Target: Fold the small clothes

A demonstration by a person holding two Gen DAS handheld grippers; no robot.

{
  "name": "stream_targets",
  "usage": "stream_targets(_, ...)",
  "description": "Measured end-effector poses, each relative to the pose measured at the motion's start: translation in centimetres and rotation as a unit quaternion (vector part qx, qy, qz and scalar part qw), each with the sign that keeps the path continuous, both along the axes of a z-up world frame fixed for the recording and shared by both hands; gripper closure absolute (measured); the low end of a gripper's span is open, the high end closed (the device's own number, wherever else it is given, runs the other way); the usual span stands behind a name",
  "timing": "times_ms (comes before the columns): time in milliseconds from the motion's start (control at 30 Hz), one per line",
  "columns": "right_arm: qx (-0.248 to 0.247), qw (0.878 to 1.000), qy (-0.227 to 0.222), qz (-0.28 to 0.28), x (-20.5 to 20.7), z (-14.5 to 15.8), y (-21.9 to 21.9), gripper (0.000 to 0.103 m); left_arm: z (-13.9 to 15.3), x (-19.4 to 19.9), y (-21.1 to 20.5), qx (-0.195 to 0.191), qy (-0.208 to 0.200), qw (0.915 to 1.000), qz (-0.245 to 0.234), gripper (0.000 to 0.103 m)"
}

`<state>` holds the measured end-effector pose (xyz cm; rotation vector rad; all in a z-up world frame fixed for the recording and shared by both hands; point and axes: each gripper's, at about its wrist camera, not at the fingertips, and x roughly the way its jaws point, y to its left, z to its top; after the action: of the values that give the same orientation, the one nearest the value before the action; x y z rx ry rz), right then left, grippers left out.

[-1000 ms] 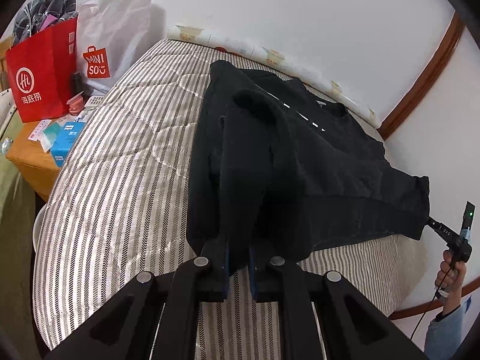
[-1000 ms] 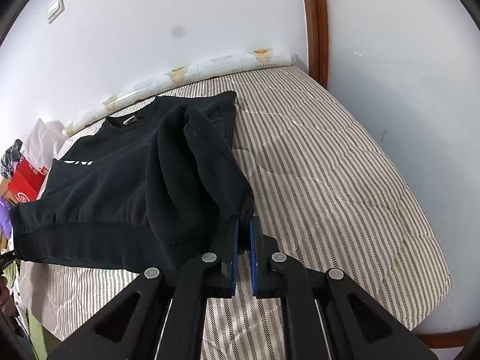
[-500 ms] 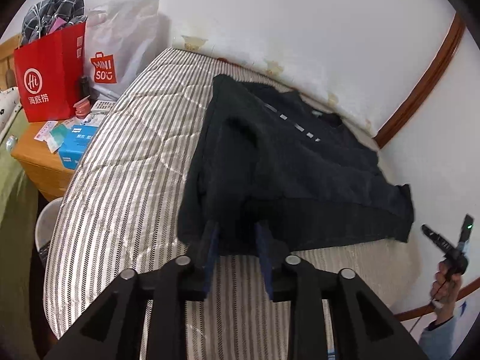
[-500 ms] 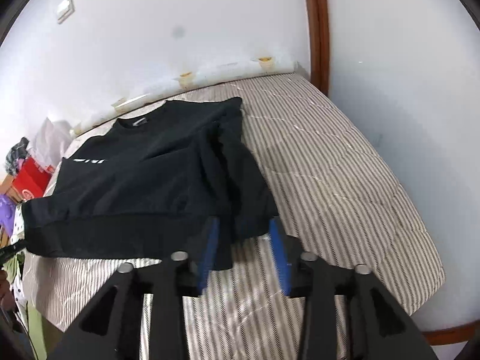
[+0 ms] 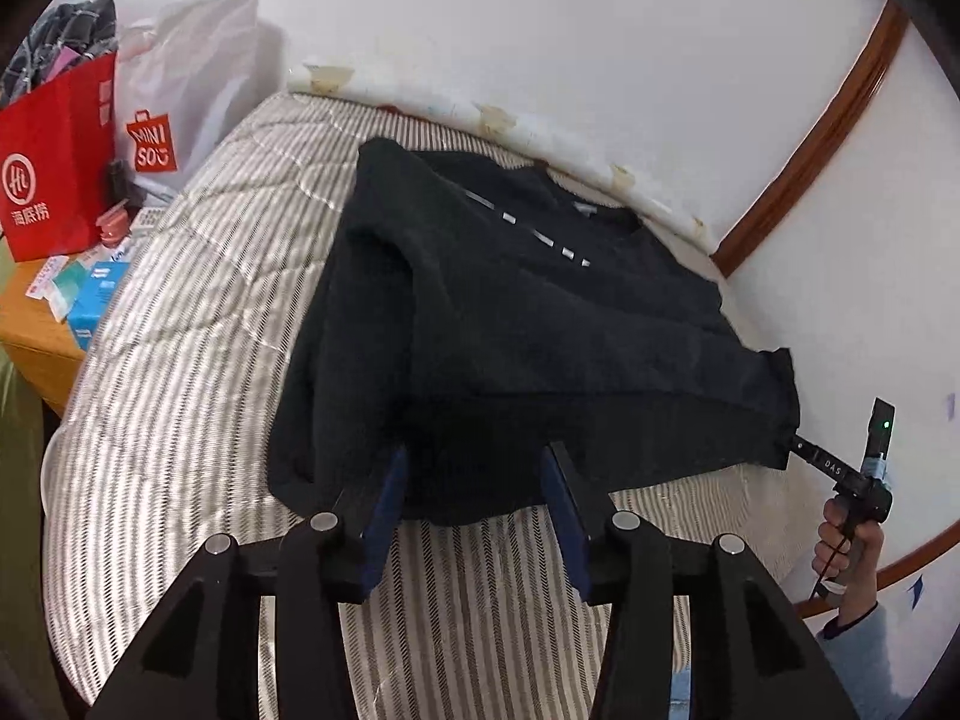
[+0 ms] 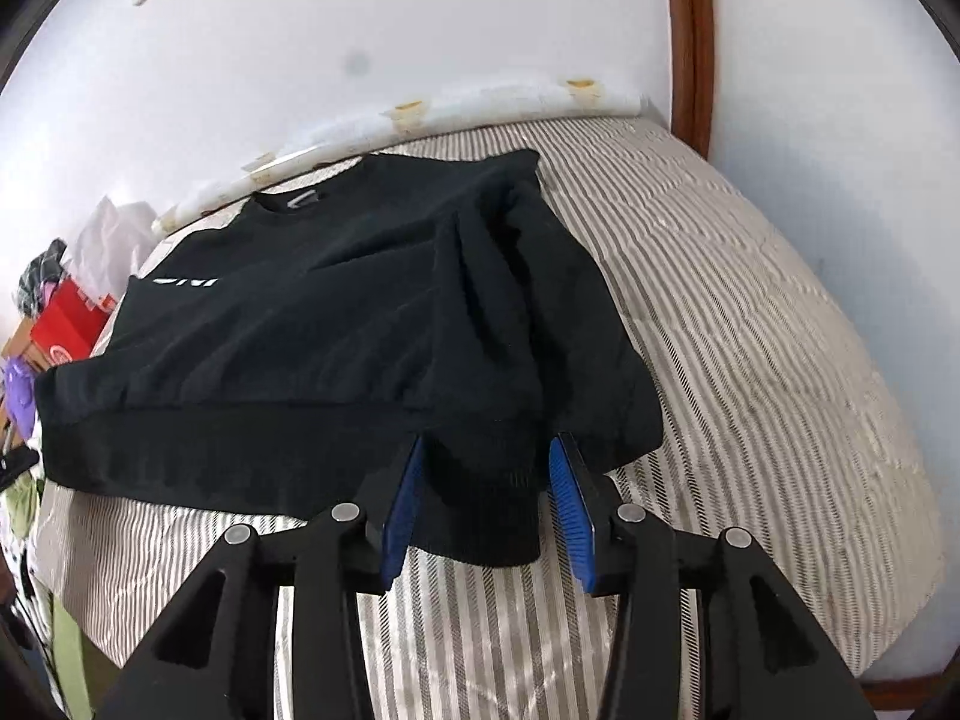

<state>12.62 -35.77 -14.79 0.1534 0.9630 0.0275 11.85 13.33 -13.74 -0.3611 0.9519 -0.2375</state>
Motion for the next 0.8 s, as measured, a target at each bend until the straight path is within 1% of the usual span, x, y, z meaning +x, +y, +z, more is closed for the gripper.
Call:
stream_targets(133,0.010,1.000,0.007,-0.002,0.6,-1.0,-0.1,0.061,-1.2,1.3,-0.4,-0.007,0.017,0.9998,-0.006,0.061)
stream_targets(200,0.003,1.000,0.004,0.003,0.8,-1.1,0.4,0.068,-1.6,2.0,-0.6,-0.008,0.023,0.9997,-0.005,0.061)
stream_targets(233,-0.003,1.000,0.003,0.005,0.8,-1.1,0.6,0.070,-1.9,2.2,-0.6,-0.010,0.026,0.9996,-0.005,0.062)
stream_targets(267,-0.013,1.000,0.001,0.007,0.9,-1.1,0.7,0.076,-2.1,2.5,-0.6,-0.016,0.030,0.9994,-0.005,0.064)
stream_targets(300,-0.024,1.000,-0.002,0.009,1.0,-1.0,0.8,0.081,-2.3,2.7,-0.5,-0.020,0.033,0.9992,-0.004,0.074)
stream_targets(367,-0.029,0.999,-0.009,0.016,1.1,-0.6,0.8,0.087,-2.3,2.9,-0.2,-0.025,0.035,0.9991,0.001,0.083)
stream_targets(400,-0.029,0.999,-0.012,0.017,1.1,-0.3,0.8,0.089,-2.1,2.9,-0.1,-0.031,0.031,0.9990,0.000,0.089)
stream_targets(467,-0.027,0.999,-0.026,0.019,1.2,0.5,0.9,0.091,-1.2,3.0,-0.1,-0.038,0.019,0.9991,-0.005,0.090)
stream_targets(633,-0.012,0.998,-0.058,0.018,2.5,2.9,1.3,0.091,1.9,3.7,-0.8,-0.007,-0.030,0.9995,-0.009,0.091)
stream_targets(800,0.001,0.996,-0.082,0.019,5.6,4.8,1.8,0.091,3.4,6.7,-0.3,-0.012,-0.043,0.9990,0.007,0.091)
